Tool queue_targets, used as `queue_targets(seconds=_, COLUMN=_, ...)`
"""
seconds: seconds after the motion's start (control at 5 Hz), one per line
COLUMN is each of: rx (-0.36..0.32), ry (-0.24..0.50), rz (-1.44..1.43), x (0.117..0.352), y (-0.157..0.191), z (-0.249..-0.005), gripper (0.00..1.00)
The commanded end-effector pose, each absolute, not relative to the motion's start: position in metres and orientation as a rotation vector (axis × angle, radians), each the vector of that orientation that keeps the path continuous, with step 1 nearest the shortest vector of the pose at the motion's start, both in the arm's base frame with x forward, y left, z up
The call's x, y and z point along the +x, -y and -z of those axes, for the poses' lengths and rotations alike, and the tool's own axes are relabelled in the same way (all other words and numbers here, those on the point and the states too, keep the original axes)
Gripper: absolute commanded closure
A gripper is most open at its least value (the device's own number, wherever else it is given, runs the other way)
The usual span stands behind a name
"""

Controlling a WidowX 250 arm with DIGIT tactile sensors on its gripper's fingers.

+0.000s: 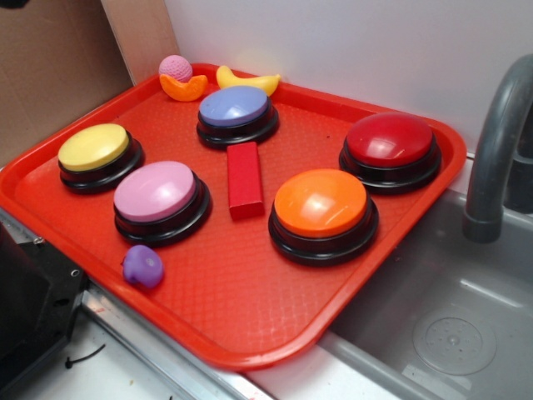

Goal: Push the yellow button.

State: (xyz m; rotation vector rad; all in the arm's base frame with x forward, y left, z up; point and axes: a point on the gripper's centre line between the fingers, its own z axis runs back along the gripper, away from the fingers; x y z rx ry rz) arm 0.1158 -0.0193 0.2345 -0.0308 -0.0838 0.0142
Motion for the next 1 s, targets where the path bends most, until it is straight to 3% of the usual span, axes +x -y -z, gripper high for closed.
queue_targets(seconds=0.0, rx=-0.031, ry=0.084, rz=-0.014, x=0.116, y=0.019, z=-0.234, gripper=0.0)
queue_targets(seconds=0.2, rx=-0.041, ry=0.046, rz=-0.148, x=0.151, y=-0.031, z=-0.186, gripper=0.0)
queue_targets(seconds=0.4, rx=-0.068, ry=0.057, rz=-0.2, x=0.168, y=-0.081, z=-0.157, gripper=0.0)
queue_targets(seconds=0.6, rx=-0.088, ry=0.075, rz=-0.198, x=0.18, y=-0.108, z=-0.133, gripper=0.0)
queue_targets(seconds=0.8, rx=-0.076, ry=0.051, rz=-0.165, x=0.185, y=-0.112, z=-0.101, gripper=0.0)
